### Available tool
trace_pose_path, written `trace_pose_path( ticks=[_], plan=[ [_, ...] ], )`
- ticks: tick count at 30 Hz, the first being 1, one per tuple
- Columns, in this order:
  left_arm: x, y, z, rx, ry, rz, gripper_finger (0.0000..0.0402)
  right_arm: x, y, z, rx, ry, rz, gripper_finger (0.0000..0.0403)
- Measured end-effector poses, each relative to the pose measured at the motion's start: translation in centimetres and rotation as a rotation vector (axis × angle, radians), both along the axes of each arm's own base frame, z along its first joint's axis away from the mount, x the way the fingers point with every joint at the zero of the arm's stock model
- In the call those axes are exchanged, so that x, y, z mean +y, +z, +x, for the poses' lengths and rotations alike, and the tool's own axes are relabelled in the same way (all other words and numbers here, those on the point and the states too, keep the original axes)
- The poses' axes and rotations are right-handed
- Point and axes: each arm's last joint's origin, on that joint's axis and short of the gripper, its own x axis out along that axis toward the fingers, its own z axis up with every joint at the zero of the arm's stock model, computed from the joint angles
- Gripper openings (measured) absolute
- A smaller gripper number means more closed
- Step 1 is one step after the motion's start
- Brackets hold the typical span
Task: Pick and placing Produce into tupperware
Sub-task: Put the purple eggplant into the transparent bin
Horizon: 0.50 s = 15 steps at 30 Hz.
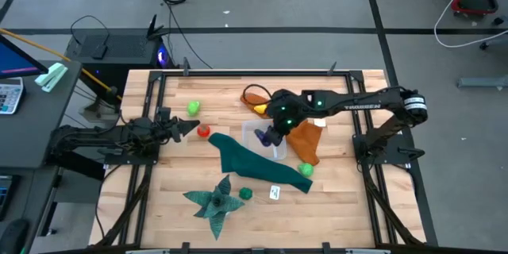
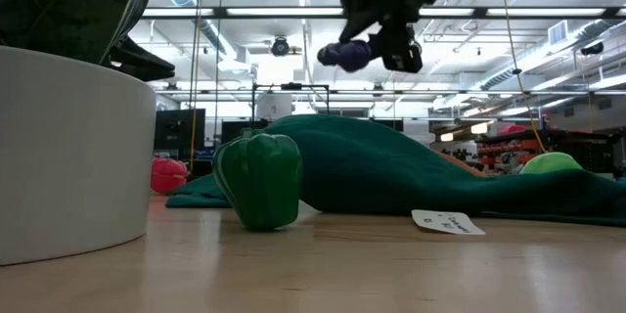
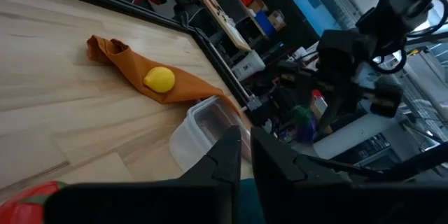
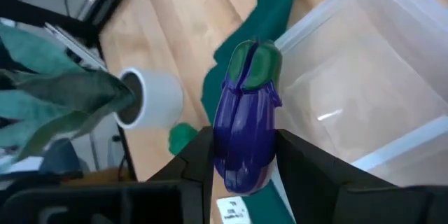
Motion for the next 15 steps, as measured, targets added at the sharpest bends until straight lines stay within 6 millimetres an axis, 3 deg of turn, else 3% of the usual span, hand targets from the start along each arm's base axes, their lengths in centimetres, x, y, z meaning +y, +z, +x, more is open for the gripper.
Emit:
trace_pose_path(
  ticks=[7,15],
  plan=[
    [0.0,0.0,0.0,0.002,-0.007,0.000,0.0039,-0.4,-0.8,2.7,0.100,0.117,-0.081,0.0100],
    [0.0,0.0,0.0,-0.001,-0.008,0.000,0.0043,-1.1,-0.7,5.4,0.305,0.344,-0.343,0.0100]
  ],
)
